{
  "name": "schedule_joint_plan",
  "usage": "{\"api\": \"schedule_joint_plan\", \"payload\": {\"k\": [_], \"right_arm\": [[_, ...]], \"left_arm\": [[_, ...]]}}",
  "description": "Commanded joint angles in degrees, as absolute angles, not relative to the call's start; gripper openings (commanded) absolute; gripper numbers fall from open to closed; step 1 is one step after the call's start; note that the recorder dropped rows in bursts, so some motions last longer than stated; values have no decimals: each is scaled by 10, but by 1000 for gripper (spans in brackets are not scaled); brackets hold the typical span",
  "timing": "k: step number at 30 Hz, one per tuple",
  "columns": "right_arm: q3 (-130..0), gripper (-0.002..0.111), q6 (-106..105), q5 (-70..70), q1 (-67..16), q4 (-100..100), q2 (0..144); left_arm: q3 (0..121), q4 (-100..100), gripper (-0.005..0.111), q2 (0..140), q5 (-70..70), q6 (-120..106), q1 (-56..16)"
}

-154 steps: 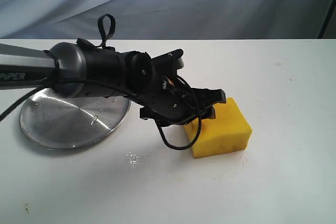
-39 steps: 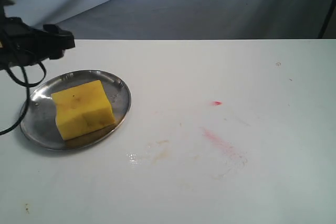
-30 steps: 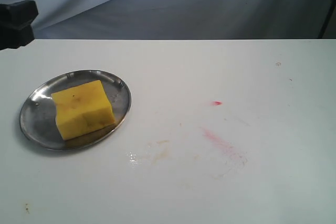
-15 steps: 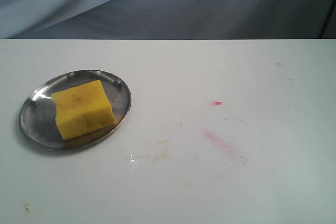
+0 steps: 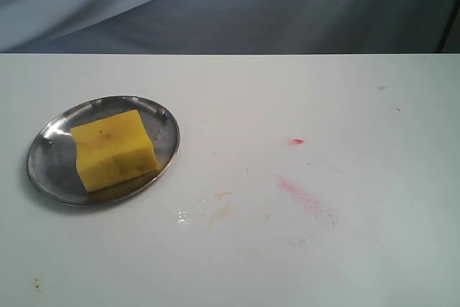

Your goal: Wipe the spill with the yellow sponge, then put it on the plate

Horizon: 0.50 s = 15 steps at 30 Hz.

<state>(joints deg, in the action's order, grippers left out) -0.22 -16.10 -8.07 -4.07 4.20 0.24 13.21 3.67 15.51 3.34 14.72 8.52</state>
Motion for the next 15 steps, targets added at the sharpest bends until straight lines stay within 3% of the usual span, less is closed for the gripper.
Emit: {"api": "schedule_joint_plan", "payload": {"k": [1, 9, 15], "right_arm": [[0, 0, -160, -77, -40, 36, 0], [0, 0, -160, -77, -40, 36, 0], [0, 0, -160, -77, -40, 36, 0]], "left_arm": [[94, 34, 34, 130, 27, 156, 87], [53, 34, 0, 56, 13, 176, 87], [33, 34, 0, 0, 7, 176, 86]]}}
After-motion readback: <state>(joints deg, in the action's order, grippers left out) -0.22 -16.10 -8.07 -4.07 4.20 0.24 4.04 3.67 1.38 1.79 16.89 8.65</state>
